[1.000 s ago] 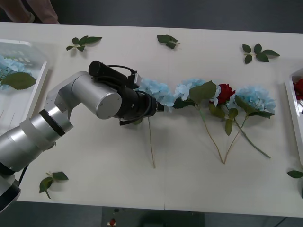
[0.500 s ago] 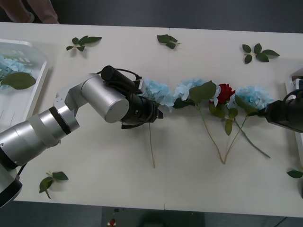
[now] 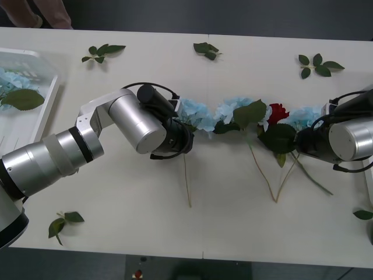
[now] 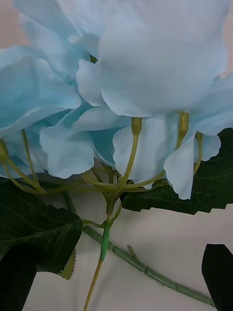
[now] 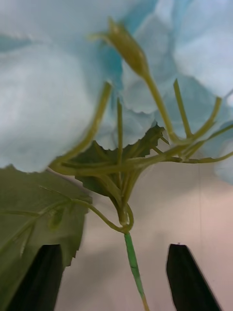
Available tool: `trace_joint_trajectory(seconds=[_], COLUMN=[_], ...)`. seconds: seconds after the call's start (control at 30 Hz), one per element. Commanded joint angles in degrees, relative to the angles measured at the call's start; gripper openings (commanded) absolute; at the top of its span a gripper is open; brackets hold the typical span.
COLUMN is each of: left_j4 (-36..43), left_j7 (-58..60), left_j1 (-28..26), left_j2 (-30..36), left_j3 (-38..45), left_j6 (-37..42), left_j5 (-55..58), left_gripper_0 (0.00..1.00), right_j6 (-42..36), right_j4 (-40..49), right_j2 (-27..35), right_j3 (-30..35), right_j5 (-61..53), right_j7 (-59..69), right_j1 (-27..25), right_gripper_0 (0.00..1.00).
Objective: Put the red flowers into the right box and the blue flowers into the left box
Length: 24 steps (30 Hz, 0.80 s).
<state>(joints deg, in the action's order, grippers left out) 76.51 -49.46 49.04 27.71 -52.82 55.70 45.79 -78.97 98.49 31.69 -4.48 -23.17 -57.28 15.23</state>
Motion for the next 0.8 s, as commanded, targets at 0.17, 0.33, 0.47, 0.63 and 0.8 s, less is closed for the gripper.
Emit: trace_joint_trajectory(seconds=[0.17,0.33,0.47,0.63,0.8], left_j4=[0.8,0.8,0.8,0.8,0.8], left_j7=[0.2,0.3,0.3,0.9,1.5], left_j1=[1.9,1.9,1.9,1.9,2.1], left_j2=[-0.3,-0.3,-0.3,-0.2,0.0], left_j3=[-1.0,-1.0,-1.3,-2.3,-2.2], left_j6=[-0.5,-0.5,-0.4,-0.8,-0.8], left_j5=[-2.7,-2.6,-2.6,-2.6,-2.6], left_gripper_0=[0.35,0.08,0.0,0.0,0.0], right_j6=[0.6,0.8,0.8,0.8,1.0], right_j4=[-1.7,-2.6,-2.9,-3.0,-3.0], right_j2=[-1.5,-1.9,-1.9,-1.9,-2.0], right_j3=[0.6,-0.4,-1.1,-1.9,-3.0], right_j5=[0.1,0.4,0.6,0.7,2.0], right_j7=[0.6,0.4,0.5,0.6,0.8], right_j1=[0.8,0.8,0.8,0.8,0.5], right_gripper_0=[1.0,1.0,1.0,1.0,1.0])
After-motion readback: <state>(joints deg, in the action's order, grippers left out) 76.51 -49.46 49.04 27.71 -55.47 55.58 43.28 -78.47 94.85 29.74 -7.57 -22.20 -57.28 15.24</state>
